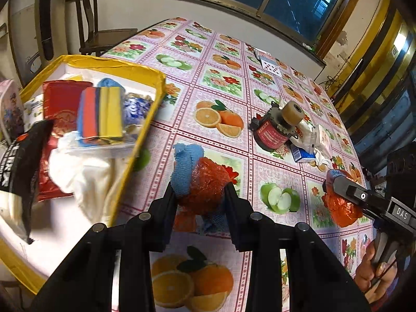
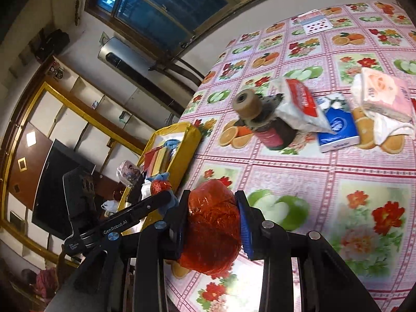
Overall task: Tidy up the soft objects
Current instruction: 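Grasp the blue-and-orange plush with left gripper while right gripper lifts red bag, then carry plush and red foil bag into the box and open both grippers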
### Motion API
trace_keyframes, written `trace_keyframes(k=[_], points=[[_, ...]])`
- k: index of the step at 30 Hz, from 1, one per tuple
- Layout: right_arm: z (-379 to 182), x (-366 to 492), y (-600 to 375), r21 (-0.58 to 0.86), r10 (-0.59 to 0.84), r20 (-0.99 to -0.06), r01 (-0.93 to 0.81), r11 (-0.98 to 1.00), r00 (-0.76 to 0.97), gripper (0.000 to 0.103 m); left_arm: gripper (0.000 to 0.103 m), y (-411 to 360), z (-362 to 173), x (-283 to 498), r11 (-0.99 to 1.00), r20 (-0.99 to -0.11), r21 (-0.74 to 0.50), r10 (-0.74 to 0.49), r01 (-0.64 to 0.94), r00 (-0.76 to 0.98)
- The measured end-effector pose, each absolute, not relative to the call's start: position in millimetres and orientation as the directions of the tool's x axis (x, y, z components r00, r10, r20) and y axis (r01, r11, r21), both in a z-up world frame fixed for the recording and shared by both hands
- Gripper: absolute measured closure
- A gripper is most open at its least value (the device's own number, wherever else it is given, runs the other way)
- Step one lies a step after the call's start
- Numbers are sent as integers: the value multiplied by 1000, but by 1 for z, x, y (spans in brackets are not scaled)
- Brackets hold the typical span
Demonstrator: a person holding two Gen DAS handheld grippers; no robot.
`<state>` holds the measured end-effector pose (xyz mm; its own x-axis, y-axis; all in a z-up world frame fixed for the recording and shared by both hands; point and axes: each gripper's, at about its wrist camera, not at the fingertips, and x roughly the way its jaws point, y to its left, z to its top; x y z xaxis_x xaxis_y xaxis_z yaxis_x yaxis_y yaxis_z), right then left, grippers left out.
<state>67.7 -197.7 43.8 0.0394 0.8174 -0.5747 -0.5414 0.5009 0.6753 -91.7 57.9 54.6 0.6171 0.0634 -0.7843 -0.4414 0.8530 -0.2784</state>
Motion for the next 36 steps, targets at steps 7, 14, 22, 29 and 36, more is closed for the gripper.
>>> trace_keyframes(k=[7, 14, 22, 29, 36], points=[[54, 29, -117, 703, 838, -538, -599, 385, -94, 69, 70, 111, 71, -151, 798, -754, -301, 136, -522, 643], [54, -14, -25, 715, 815, -533, -635, 291, -227, 69, 70, 173, 74, -209, 698, -737, -297, 267, -652, 621], [30, -58, 50, 684, 742, -597, -676, 274, -304, 69, 70, 211, 45, -226, 621, -773, -240, 343, -746, 534], [15, -75, 67, 596, 694, -670, -748, 291, -264, 66, 68, 218, 26, -229, 577, -780, -151, 429, -803, 455], [20, -86, 72, 556, 680, -689, -785, 272, -252, 54, 44, 213, 22, -232, 554, -752, -118, 492, -824, 439]])
